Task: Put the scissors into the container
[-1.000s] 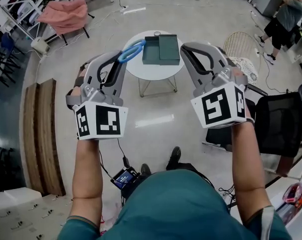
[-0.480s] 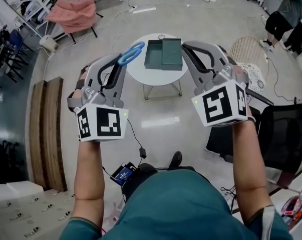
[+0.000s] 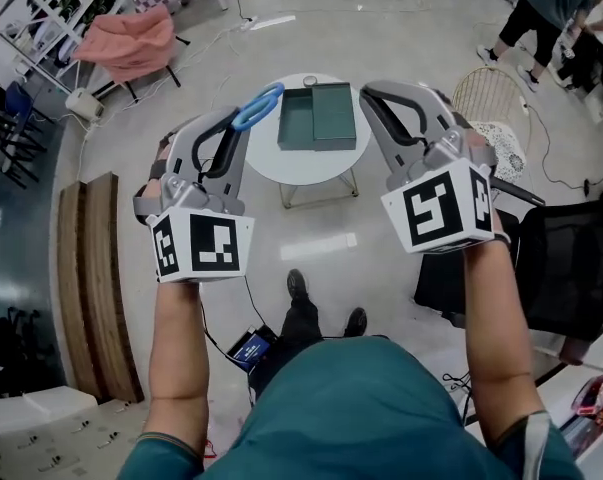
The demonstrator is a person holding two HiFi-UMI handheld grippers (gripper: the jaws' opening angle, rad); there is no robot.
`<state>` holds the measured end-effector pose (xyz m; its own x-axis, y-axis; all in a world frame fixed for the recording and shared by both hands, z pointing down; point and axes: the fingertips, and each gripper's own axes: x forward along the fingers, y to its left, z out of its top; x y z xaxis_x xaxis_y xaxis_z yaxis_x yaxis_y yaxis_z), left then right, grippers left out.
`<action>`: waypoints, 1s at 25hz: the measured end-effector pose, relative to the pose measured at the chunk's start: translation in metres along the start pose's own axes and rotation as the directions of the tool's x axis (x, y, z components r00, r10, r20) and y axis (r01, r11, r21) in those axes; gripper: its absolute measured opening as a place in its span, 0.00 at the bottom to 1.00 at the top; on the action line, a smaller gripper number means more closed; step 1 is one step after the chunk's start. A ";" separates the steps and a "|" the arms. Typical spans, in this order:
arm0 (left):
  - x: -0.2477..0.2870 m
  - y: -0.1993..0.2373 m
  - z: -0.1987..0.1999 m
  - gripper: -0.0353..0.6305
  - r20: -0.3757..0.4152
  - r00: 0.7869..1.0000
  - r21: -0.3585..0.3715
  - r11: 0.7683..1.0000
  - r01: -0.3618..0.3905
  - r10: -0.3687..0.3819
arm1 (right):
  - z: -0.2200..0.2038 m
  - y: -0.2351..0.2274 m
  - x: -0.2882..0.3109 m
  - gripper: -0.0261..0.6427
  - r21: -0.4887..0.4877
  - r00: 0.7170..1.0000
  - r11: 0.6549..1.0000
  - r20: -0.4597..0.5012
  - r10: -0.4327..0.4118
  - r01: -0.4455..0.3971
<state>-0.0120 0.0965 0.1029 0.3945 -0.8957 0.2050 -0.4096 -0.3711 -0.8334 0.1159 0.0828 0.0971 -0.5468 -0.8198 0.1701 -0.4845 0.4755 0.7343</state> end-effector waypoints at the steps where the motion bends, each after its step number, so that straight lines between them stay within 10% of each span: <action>1: 0.008 0.002 -0.002 0.13 0.013 1.000 -0.001 1.000 0.008 -0.008 | -0.002 -0.004 0.005 0.09 -0.002 1.000 1.000 -0.014 -0.010 0.010; 25: 0.153 0.079 -0.092 0.13 0.215 0.965 0.022 0.989 0.149 -0.151 | -0.016 -0.038 0.159 0.09 0.029 0.970 0.992 -0.216 -0.113 0.122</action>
<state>-0.0597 -0.0924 0.1156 0.6193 -0.7557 0.2131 -0.3274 -0.4952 -0.8047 0.0584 -0.0706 0.1072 -0.3276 -0.9179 0.2241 -0.5674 0.3807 0.7301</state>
